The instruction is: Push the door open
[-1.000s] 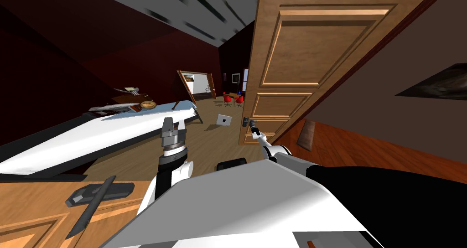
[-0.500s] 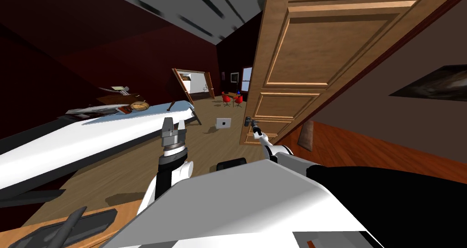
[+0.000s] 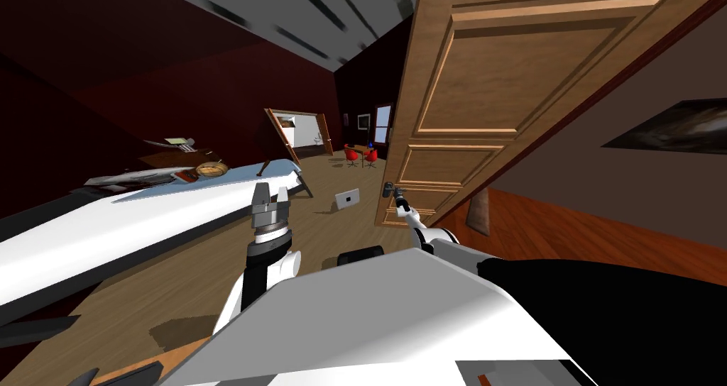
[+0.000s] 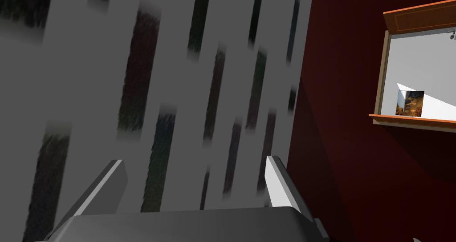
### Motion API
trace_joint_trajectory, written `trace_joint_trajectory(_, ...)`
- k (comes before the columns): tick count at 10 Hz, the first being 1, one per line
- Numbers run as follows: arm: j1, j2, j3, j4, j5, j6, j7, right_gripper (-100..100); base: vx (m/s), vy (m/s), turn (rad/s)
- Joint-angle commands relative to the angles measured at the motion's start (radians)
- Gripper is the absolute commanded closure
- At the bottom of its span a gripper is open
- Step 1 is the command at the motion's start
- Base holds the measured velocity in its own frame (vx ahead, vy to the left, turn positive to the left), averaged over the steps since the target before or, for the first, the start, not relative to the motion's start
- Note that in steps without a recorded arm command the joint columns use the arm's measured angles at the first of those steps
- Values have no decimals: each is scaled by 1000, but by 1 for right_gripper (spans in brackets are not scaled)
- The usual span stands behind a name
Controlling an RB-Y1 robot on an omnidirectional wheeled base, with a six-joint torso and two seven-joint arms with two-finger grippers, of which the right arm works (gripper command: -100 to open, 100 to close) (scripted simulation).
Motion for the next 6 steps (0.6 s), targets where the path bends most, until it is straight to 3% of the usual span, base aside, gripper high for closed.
trace_joint_trajectory(1,-3,-19,-19,9,-7,-5,6,100,194,93,-61)
trace_joint_trajectory(6,5,-35,-56,12,-22,-5,21,100,177,89,-62)
